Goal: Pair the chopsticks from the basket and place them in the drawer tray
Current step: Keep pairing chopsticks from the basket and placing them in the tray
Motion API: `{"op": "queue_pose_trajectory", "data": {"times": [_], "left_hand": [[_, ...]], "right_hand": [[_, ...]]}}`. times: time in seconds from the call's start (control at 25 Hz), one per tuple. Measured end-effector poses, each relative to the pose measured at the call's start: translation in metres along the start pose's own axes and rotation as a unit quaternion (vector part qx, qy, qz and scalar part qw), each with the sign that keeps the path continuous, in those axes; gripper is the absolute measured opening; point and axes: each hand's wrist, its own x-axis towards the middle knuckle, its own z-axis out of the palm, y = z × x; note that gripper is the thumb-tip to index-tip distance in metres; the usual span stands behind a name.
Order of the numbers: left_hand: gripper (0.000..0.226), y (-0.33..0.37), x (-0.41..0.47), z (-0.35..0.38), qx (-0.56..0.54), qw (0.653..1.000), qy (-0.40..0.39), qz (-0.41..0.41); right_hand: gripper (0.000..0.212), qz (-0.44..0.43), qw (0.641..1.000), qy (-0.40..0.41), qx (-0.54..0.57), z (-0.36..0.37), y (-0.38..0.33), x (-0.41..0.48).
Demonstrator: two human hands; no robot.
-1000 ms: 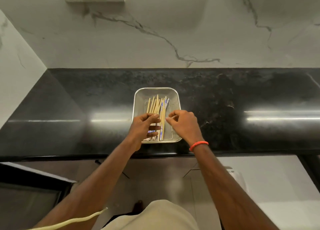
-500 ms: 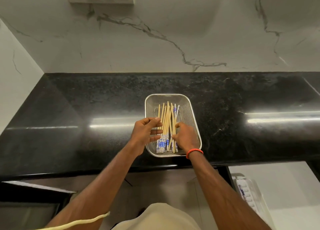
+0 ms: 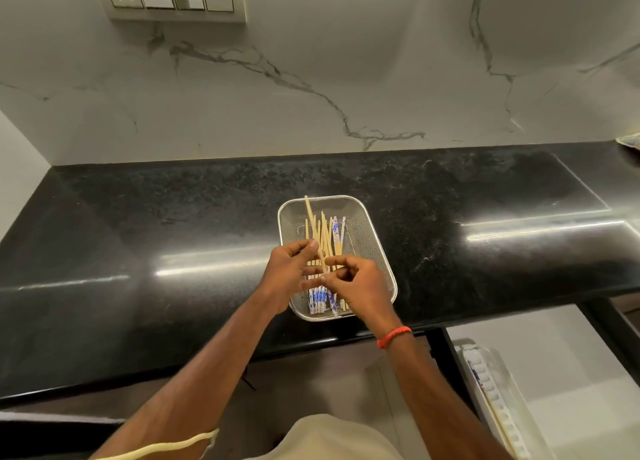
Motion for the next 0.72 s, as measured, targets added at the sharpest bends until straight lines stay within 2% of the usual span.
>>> {"op": "queue_pose_trajectory", "data": {"times": [0.16,0.24,0.36,0.44,0.52,0.6,0.72], "left_hand": [[0.02,0.007,-0.001,-0.002,0.026,0.999,0.002,0.037],[0.03,0.011,-0.002,-0.005,0.029,0.999,-0.005,0.027],[0.049,0.014,-0.002,-0.009,-0.027,0.997,-0.073,-0.02],[0.043,0.014,-0.002,-0.01,-0.058,0.993,-0.096,-0.022],[0.025,0.014,-0.001,-0.012,-0.068,0.994,-0.081,-0.006],[0.025,0.013,0.001,-0.015,-0.08,0.995,-0.062,0.008],[0.032,0.012,0.001,-0.022,-0.083,0.995,-0.047,0.024]], "right_hand": [[0.027,-0.008,1.0,0.004,-0.017,0.005,-0.005,-0.004],[0.021,-0.021,0.998,0.035,-0.051,0.003,-0.006,0.002],[0.018,-0.068,0.985,0.108,-0.117,-0.001,-0.011,0.017],[0.026,-0.114,0.977,0.119,-0.136,-0.002,-0.014,0.029],[0.043,-0.139,0.975,0.13,-0.117,-0.002,-0.013,0.04],[0.046,-0.096,0.98,0.136,-0.11,-0.004,-0.003,0.049],[0.033,0.02,0.964,0.072,-0.255,-0.005,0.024,0.056]]}}
